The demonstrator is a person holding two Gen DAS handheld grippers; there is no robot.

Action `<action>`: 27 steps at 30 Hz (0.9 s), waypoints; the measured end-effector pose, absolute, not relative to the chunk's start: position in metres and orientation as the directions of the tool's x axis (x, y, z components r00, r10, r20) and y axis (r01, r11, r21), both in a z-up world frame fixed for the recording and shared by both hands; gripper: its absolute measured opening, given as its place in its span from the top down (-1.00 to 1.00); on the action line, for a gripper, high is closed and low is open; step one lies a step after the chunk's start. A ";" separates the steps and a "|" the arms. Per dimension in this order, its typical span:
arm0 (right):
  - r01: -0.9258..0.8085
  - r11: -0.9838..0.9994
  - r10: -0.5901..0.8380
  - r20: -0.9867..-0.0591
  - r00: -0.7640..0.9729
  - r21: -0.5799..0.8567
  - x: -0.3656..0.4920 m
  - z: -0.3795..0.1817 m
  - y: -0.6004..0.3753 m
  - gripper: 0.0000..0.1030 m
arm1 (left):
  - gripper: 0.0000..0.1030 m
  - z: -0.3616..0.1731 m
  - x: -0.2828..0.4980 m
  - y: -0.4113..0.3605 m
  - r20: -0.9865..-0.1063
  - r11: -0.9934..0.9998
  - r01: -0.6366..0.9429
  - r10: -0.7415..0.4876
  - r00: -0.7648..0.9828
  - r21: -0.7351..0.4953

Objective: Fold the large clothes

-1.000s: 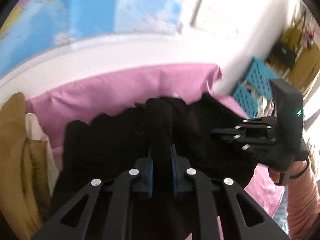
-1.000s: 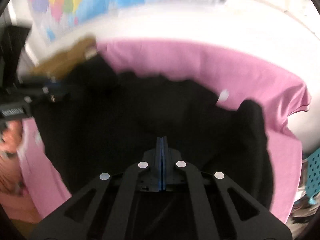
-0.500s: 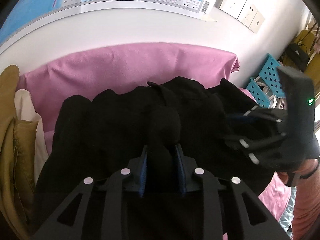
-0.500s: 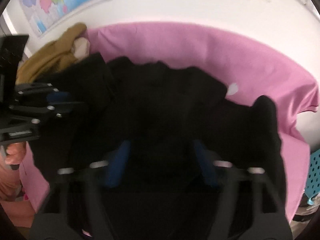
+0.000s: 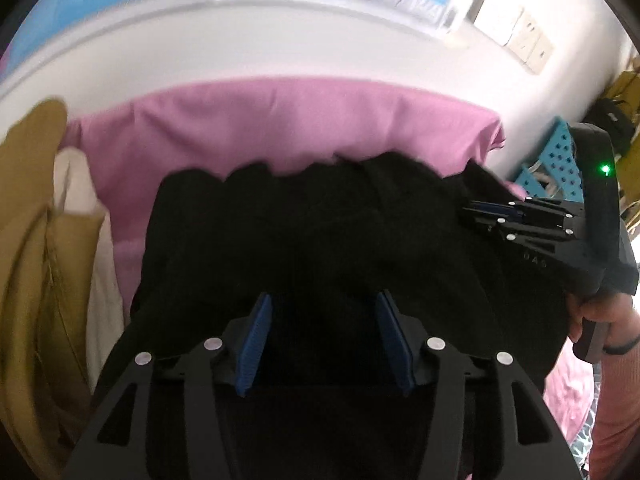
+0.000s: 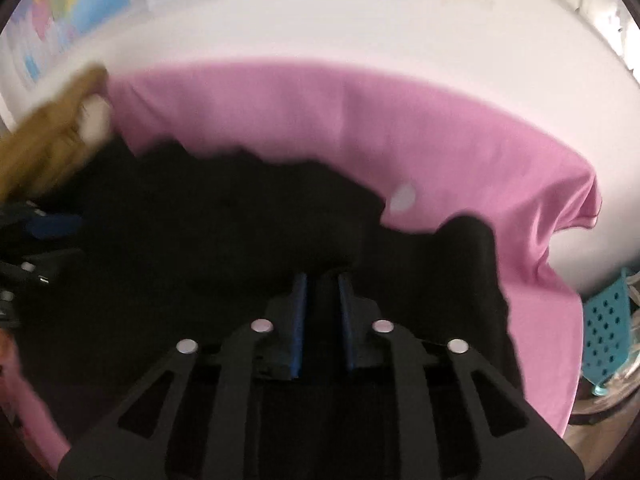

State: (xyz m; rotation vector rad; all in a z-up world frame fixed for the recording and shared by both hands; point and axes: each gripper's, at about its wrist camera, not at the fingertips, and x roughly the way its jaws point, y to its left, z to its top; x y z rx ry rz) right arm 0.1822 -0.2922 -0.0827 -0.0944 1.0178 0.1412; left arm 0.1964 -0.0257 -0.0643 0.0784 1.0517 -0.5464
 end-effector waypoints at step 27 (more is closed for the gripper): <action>0.065 0.508 0.597 -0.405 0.693 0.859 0.020 -0.111 -0.407 -0.84 | -0.43 -0.099 0.110 0.080 -0.615 0.697 0.192 -0.707 0.349 -0.691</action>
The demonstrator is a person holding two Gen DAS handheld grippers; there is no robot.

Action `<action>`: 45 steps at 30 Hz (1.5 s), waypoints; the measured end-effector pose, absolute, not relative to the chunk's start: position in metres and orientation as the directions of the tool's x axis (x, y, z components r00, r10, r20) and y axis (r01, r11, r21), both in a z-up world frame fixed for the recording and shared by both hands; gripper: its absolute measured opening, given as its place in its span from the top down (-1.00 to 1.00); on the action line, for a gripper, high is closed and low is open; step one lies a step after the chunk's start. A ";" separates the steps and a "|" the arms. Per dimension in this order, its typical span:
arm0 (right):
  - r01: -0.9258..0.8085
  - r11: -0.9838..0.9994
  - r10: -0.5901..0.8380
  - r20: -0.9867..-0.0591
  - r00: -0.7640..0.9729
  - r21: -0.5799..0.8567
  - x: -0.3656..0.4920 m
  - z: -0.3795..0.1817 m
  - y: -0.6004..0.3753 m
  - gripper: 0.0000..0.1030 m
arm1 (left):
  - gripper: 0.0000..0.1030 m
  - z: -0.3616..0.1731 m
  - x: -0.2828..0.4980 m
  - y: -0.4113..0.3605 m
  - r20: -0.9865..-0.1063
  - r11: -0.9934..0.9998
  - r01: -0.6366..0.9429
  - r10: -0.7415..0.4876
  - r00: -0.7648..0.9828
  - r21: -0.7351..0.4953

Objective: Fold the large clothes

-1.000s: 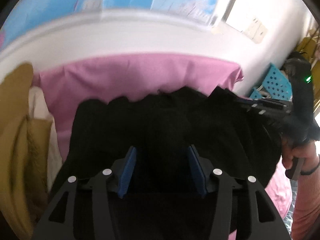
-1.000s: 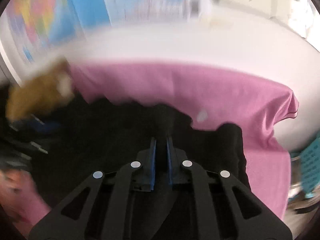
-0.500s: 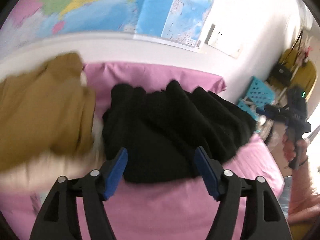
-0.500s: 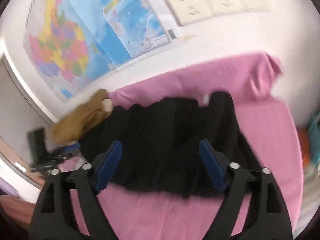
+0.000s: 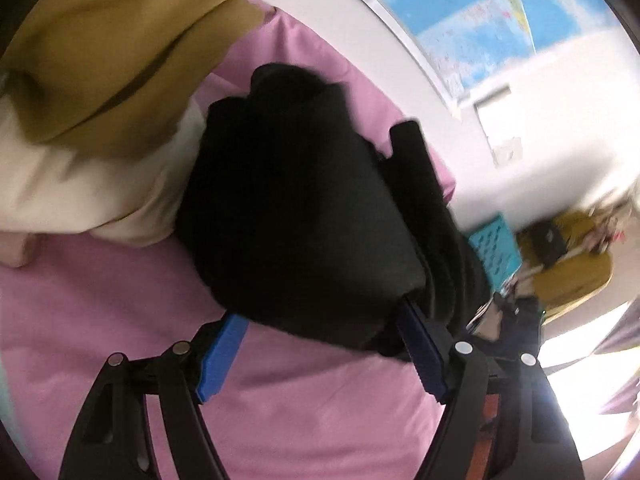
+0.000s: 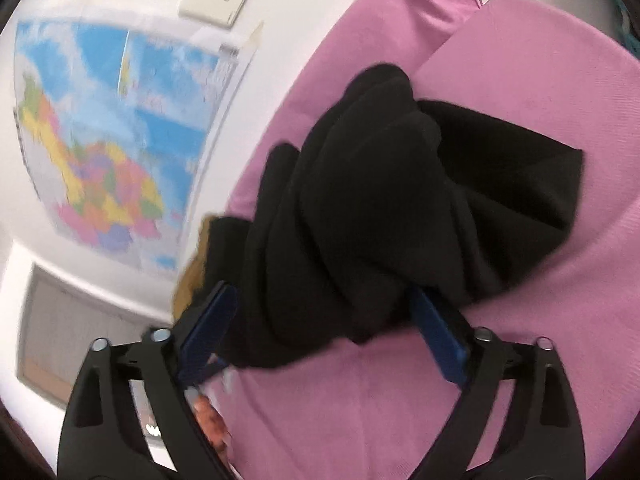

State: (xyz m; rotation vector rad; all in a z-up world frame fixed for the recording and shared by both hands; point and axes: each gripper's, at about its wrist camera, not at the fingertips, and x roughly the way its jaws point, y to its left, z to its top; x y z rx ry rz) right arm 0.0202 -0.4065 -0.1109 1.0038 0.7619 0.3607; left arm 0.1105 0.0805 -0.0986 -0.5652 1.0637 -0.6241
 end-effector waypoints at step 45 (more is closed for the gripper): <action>-0.160 0.962 0.273 -0.717 0.642 0.223 -0.004 -0.048 -0.346 0.16 | -0.28 -0.014 0.011 -0.017 -0.667 0.665 0.698 -0.649 0.366 -0.264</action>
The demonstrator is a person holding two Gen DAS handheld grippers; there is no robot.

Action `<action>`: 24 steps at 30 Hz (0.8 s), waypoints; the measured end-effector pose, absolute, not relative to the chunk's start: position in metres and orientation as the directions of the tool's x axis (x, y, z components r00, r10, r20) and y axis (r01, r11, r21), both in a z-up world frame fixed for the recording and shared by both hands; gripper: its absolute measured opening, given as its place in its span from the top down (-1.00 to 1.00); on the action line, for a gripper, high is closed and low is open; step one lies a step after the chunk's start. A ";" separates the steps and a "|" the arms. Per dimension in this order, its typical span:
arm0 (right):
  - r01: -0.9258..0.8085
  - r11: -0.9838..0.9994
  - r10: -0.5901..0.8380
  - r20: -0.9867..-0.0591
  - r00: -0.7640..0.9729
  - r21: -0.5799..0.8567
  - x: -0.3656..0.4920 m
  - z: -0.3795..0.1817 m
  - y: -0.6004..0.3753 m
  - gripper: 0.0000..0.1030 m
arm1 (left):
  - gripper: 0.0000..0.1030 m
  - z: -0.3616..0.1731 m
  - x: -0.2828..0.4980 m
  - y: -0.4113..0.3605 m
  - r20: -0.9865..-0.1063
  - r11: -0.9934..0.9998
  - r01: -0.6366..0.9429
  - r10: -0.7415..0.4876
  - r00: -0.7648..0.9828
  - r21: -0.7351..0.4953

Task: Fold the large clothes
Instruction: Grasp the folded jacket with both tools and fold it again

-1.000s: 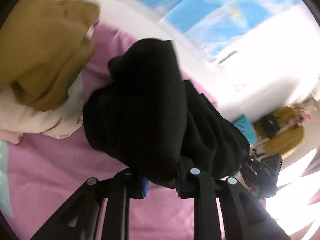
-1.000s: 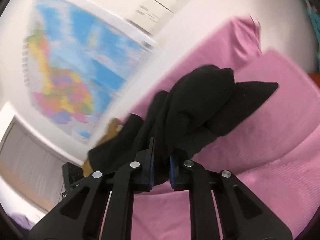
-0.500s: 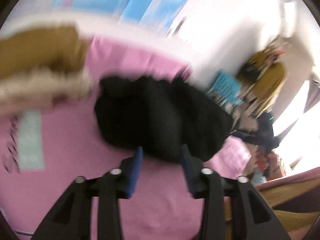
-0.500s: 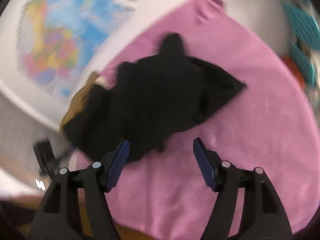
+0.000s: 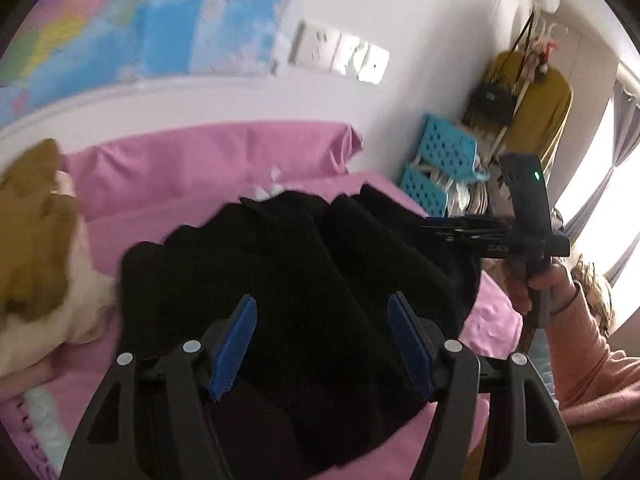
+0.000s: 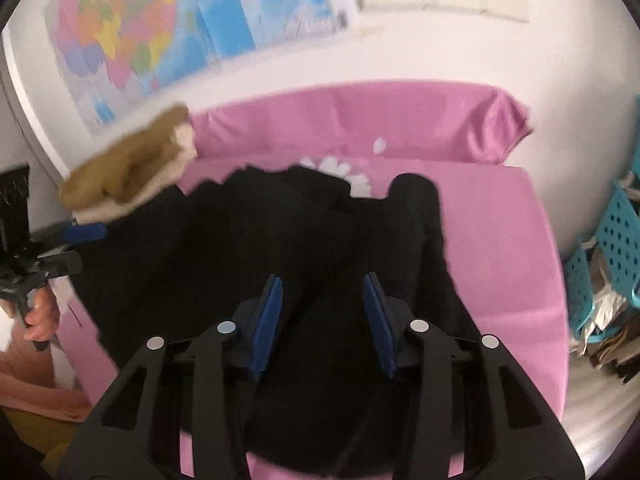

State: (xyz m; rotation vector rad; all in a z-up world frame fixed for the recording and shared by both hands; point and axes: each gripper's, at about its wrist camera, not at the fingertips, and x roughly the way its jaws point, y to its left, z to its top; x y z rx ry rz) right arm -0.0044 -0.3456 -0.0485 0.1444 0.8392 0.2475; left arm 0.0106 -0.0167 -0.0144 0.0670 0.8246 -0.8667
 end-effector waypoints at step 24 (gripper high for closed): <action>-0.189 0.951 0.308 -0.762 0.570 0.243 0.037 -0.047 -0.352 0.07 | 0.49 -0.045 0.061 -0.005 -0.734 0.742 0.562 -0.601 0.315 -0.366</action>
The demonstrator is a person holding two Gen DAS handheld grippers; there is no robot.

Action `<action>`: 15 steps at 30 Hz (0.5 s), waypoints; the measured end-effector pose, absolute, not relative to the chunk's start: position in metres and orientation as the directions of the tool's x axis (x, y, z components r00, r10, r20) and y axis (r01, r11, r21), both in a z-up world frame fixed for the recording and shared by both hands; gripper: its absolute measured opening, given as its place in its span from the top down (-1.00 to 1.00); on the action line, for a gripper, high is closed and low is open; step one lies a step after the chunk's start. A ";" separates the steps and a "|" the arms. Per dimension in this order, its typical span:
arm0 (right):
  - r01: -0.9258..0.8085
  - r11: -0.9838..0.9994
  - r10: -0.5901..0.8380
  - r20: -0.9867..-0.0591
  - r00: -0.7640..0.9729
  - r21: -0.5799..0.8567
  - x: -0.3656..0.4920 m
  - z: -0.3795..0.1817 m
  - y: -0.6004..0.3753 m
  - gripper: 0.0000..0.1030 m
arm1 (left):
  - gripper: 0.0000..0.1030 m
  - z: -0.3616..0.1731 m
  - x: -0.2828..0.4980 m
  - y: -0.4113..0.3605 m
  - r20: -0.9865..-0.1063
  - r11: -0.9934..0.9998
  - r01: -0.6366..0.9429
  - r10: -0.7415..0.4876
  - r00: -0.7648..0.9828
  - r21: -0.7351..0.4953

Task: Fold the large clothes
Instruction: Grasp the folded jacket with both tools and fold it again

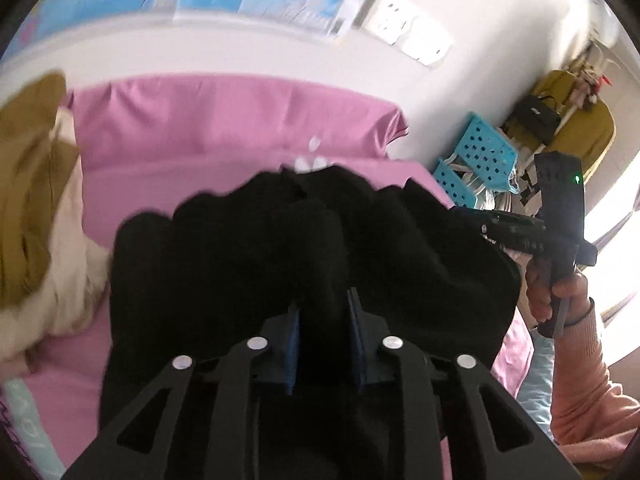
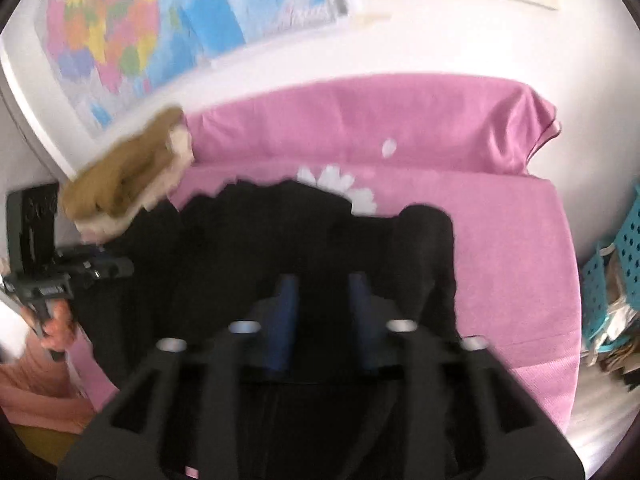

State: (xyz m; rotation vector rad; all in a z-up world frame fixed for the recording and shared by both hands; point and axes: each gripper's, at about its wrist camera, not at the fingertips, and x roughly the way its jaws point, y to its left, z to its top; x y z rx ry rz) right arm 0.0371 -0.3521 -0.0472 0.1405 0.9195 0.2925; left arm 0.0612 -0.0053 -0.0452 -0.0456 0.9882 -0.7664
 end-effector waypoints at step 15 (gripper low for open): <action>-0.128 0.984 0.179 -0.774 0.608 0.126 0.035 -0.045 -0.354 0.97 | -0.14 -0.046 0.058 0.007 -0.751 0.789 0.542 -0.538 0.382 -0.290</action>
